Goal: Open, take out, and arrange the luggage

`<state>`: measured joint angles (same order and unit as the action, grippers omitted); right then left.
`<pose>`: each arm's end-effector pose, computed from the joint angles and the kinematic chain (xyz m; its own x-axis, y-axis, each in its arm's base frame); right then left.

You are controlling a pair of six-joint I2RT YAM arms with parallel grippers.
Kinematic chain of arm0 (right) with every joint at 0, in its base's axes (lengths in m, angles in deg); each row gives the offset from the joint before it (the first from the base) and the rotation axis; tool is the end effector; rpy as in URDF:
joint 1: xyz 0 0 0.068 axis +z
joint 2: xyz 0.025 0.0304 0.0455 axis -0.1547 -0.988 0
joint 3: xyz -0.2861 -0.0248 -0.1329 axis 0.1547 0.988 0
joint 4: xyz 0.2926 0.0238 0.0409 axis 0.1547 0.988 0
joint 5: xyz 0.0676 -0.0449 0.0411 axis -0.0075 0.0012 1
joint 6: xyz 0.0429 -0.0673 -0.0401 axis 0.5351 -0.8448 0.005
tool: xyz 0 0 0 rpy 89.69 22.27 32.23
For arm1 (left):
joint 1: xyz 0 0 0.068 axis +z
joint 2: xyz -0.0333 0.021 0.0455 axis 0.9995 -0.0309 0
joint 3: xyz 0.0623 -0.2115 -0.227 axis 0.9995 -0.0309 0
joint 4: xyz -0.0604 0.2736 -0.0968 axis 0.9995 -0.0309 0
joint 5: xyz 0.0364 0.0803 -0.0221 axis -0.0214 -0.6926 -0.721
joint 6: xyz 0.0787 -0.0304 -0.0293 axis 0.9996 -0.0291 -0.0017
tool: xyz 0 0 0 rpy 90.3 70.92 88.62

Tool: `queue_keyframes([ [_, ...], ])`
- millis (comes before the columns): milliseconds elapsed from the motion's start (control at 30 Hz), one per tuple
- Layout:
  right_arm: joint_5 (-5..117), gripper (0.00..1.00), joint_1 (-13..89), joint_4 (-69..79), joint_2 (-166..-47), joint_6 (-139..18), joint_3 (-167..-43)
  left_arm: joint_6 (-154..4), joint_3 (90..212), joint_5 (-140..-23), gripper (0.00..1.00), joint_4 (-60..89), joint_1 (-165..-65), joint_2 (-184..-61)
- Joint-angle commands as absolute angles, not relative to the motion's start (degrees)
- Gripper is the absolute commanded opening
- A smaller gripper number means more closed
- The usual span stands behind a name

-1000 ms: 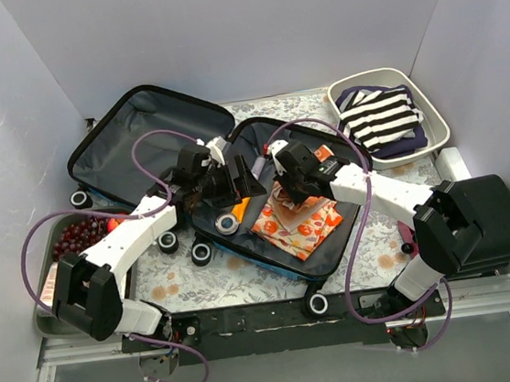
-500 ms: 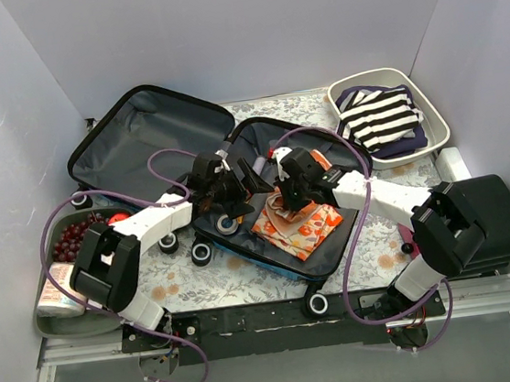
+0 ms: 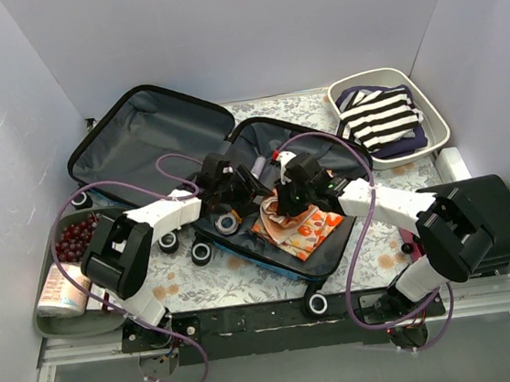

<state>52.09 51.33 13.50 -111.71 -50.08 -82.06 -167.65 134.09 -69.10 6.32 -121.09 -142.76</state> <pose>0.2779 0.2603 0.2120 -0.6879 -0.2261 -0.6897 -0.5241 0.8121 0.2565 0.3257 -0.2440 0.1772 -0.5361 -0.7304 0.4232 -0.7677 0.2133 -0.6043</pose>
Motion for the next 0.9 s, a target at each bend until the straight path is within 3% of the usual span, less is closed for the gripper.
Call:
queue_keyframes([
  [0, 54.55, 0.21, 51.35, 10.43, -109.95, -48.41, -81.47, -167.97, 136.94, -68.85, 0.5, 4.76, -121.98, -143.81],
  [33, 54.73, 0.3, 51.35, 10.7, -109.96, -48.59, -81.29, -167.54, 137.03, -69.98, 0.38, 3.97, -121.98, -143.54],
  [100, 54.64, 0.49, 51.35, 12.19, -109.52, -49.81, -81.2, -166.83, 137.64, -71.13, 0.28, 2.92, -121.98, -143.28],
  [267, 52.89, 0.63, 51.35, 18.25, -105.92, -55.88, -84.1, -164.2, 139.84, -71.4, 0.0, -1.04, -121.98, -145.03],
  [500, 40.23, 0.78, 45.75, 28.29, -104.77, -52.46, -91.22, -157.1, 143.18, -72.01, 0.0, -4.64, -121.98, -147.06],
  [700, 48.3, 0.78, 36.78, 27.05, -109.68, -62.7, -94.9, -148.29, 148.19, -78.69, 0.0, -12.72, -121.81, -147.23],
  [867, 46.56, 0.79, 35.62, 29.51, -116.71, -71.17, -99.39, -143.89, 151.0, -80.45, 0.0, -16.95, -120.93, -148.29],
])
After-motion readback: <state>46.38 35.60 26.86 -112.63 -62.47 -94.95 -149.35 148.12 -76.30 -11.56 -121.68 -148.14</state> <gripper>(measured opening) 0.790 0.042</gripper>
